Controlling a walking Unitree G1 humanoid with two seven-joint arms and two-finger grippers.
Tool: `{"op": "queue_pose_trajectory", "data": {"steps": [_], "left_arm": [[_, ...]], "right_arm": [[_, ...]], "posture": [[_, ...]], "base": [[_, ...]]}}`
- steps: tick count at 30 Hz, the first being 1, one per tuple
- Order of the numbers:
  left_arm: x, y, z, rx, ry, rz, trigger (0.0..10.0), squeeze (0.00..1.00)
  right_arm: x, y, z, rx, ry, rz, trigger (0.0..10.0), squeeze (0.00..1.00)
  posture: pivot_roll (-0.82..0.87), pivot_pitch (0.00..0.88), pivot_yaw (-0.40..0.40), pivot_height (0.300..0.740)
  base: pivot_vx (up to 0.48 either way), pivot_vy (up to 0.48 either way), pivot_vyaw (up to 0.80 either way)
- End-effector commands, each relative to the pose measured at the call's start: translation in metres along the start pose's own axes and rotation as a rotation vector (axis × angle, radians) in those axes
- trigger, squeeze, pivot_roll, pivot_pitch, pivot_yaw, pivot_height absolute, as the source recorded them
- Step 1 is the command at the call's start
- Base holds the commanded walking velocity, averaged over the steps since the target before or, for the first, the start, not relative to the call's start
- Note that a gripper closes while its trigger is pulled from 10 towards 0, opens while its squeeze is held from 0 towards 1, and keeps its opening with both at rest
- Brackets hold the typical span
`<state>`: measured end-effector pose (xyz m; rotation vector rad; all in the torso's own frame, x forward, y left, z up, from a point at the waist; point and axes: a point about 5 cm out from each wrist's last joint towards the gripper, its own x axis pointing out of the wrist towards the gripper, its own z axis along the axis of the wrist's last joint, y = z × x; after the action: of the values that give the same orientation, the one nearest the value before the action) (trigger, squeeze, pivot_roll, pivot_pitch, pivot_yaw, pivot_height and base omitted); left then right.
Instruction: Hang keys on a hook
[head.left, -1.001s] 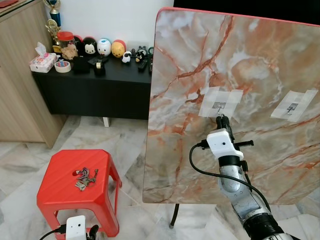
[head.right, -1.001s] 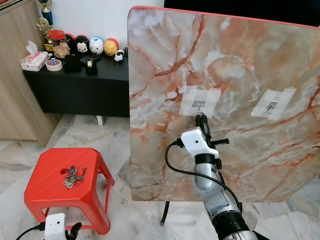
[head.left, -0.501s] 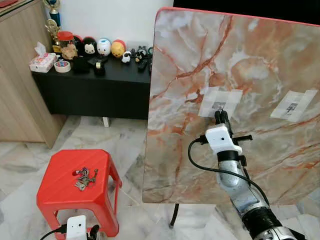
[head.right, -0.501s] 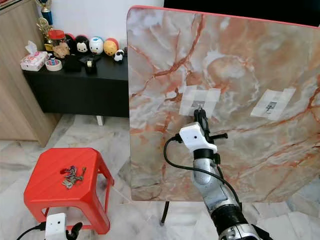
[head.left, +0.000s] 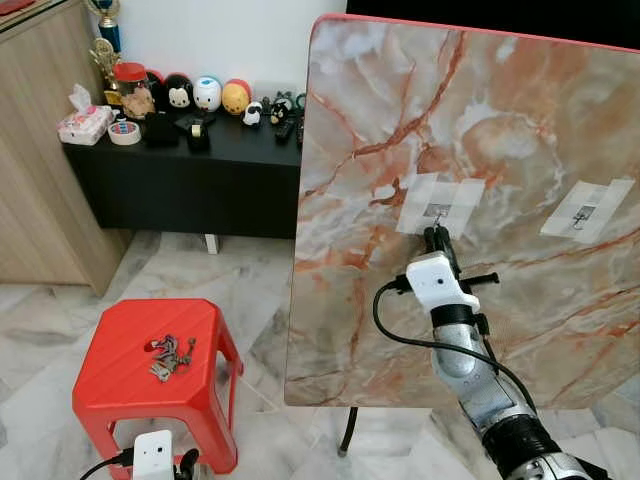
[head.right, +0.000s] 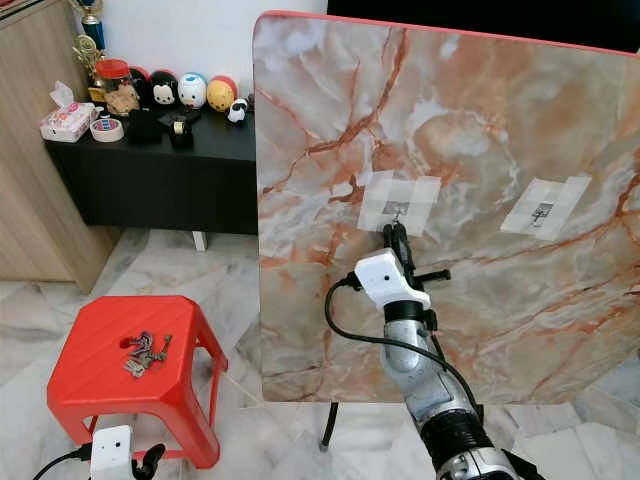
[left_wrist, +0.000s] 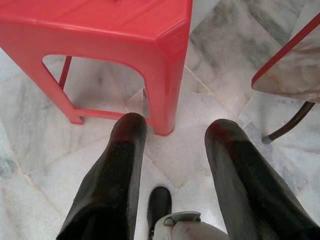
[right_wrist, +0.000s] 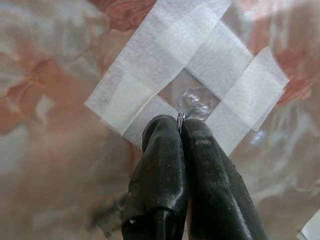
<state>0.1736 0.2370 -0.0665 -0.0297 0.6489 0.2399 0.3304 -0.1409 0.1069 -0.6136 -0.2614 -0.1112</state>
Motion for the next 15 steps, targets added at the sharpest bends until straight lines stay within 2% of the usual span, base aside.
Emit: {"op": "queue_pose_trajectory", "data": {"steps": [1,4,15], "left_arm": [[0.0006,-0.0055,0.0007,-0.005,-0.007,-0.016,10.0,0.00],[0.0007,-0.0058,0.0006,-0.005,-0.005,-0.019,10.0,0.00],[0.0003,-0.0056,0.0002,-0.007,-0.006,-0.019,10.0,0.00]], "right_arm": [[0.0035,-0.0006,0.0008,-0.010,-0.005,0.016,10.0,0.00],[0.0045,-0.0012,0.0013,-0.041,-0.019,0.018,10.0,0.00],[0.0045,-0.0024,-0.0001,-0.052,-0.019,0.018,10.0,0.00]], "posture": [[0.06,0.045,-0.131,0.740],[0.06,0.048,-0.131,0.740],[0.06,0.050,-0.131,0.740]], "base": [[0.000,0.000,0.00],[0.000,0.000,0.00],[0.000,0.000,0.00]]}}
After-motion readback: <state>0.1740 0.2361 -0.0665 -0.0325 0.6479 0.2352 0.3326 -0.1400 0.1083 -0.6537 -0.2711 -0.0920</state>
